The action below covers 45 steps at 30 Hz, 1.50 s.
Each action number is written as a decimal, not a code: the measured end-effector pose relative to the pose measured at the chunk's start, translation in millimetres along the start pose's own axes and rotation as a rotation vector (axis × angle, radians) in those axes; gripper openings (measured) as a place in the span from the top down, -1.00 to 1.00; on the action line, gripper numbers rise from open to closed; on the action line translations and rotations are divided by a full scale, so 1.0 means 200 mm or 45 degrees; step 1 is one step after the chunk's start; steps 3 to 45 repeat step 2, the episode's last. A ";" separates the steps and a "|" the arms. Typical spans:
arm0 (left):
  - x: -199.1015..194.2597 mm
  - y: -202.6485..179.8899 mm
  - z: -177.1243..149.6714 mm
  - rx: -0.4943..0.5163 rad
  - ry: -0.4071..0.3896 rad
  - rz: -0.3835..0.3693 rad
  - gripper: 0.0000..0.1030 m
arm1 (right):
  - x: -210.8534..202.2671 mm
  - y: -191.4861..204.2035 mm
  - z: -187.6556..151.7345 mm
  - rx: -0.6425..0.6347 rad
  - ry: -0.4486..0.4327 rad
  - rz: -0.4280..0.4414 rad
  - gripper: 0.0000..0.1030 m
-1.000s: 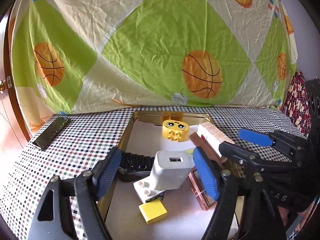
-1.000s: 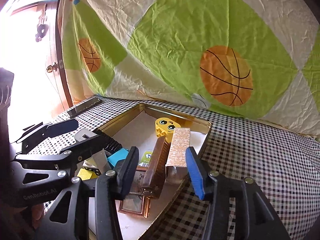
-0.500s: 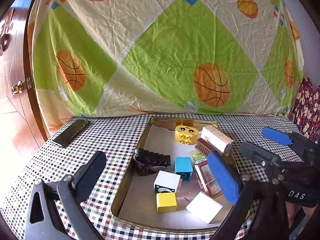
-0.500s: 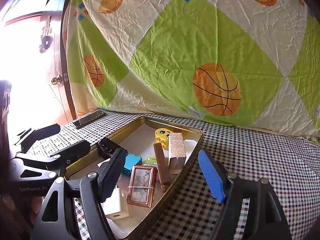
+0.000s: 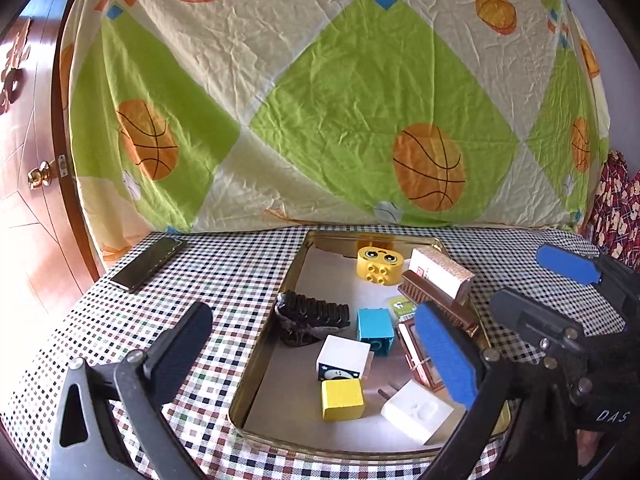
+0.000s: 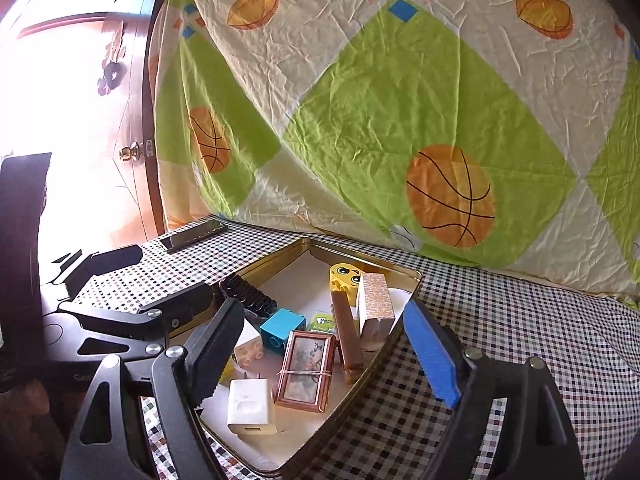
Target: Organize rigid objects
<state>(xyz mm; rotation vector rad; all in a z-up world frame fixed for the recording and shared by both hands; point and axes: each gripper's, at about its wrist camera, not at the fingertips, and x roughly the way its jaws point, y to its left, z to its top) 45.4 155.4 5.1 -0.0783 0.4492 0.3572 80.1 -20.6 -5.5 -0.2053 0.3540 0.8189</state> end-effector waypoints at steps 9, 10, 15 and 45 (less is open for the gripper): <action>-0.01 -0.01 0.00 0.006 -0.007 0.001 -0.99 | -0.01 0.00 0.00 0.003 -0.004 -0.002 -0.63; -0.01 -0.01 0.00 0.006 -0.007 0.001 -0.99 | -0.01 0.00 0.00 0.003 -0.004 -0.002 -0.63; -0.01 -0.01 0.00 0.006 -0.007 0.001 -0.99 | -0.01 0.00 0.00 0.003 -0.004 -0.002 -0.63; -0.01 -0.01 0.00 0.006 -0.007 0.001 -0.99 | -0.01 0.00 0.00 0.003 -0.004 -0.002 -0.63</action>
